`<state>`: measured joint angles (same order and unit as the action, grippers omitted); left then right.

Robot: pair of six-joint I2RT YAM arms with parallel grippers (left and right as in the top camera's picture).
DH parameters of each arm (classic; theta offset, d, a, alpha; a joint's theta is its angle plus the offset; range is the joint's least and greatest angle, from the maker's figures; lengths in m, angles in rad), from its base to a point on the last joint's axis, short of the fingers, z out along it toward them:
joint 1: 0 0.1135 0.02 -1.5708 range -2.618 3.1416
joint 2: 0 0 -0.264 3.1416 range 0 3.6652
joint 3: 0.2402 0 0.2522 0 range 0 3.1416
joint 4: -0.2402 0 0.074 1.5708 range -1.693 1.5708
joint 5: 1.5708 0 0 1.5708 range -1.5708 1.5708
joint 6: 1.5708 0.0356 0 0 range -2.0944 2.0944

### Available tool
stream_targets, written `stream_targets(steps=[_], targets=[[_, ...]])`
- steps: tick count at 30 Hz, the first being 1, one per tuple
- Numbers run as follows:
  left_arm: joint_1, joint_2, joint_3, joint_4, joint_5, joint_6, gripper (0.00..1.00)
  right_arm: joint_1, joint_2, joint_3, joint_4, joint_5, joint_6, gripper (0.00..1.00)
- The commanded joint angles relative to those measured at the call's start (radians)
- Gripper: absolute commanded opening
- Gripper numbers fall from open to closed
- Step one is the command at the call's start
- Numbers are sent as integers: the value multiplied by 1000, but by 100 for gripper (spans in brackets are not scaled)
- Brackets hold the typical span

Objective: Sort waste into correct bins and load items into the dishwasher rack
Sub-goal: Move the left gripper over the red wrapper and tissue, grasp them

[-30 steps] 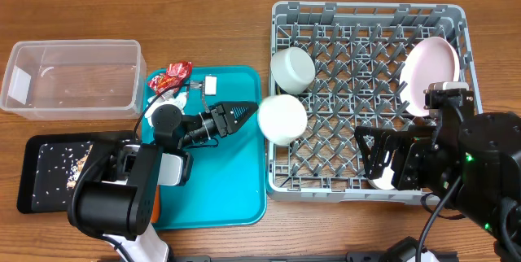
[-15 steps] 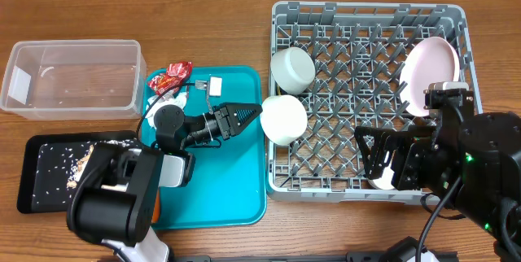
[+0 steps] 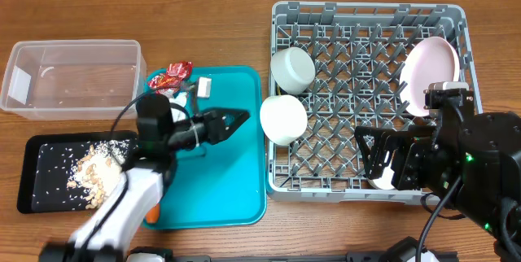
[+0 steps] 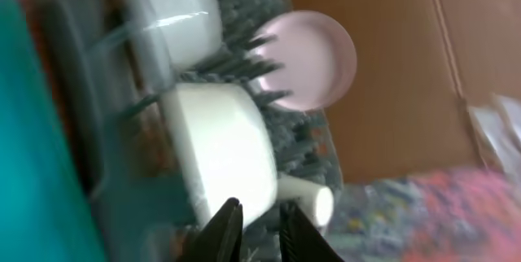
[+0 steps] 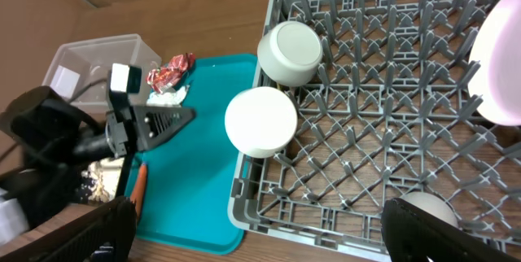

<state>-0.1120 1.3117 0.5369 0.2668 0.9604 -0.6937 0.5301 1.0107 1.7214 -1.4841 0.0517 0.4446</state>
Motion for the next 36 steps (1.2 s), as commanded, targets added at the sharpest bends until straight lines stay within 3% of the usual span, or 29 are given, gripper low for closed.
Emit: stream_targets(steps=[1,5,7,8,10,16,23,32,36], targets=[[2,-161,131,-379,-335,326,20,-4,-5,14,10,-2,5,100],[-11,-253,377,-901,-818,453,35,-4,-5,14,22,-2,5,100],[-11,-257,485,-1040,-943,480,49,-4,-5,14,32,-2,5,100],[-11,-256,539,-1091,-969,489,77,-4,-5,14,39,-2,5,100],[-11,-257,610,-1139,-950,489,100,-4,-5,14,47,-2,5,100],[-11,-248,659,-1186,-953,533,100,-4,-5,14,65,-2,5,100],[-11,-86,658,-1321,-1055,407,95,-4,-5,14,64,-2,5,100],[-11,255,658,-1209,-1075,392,73,-4,-5,14,47,-2,5,100],[-13,375,658,-1146,-1127,371,72,-4,-5,14,35,-2,5,100]])
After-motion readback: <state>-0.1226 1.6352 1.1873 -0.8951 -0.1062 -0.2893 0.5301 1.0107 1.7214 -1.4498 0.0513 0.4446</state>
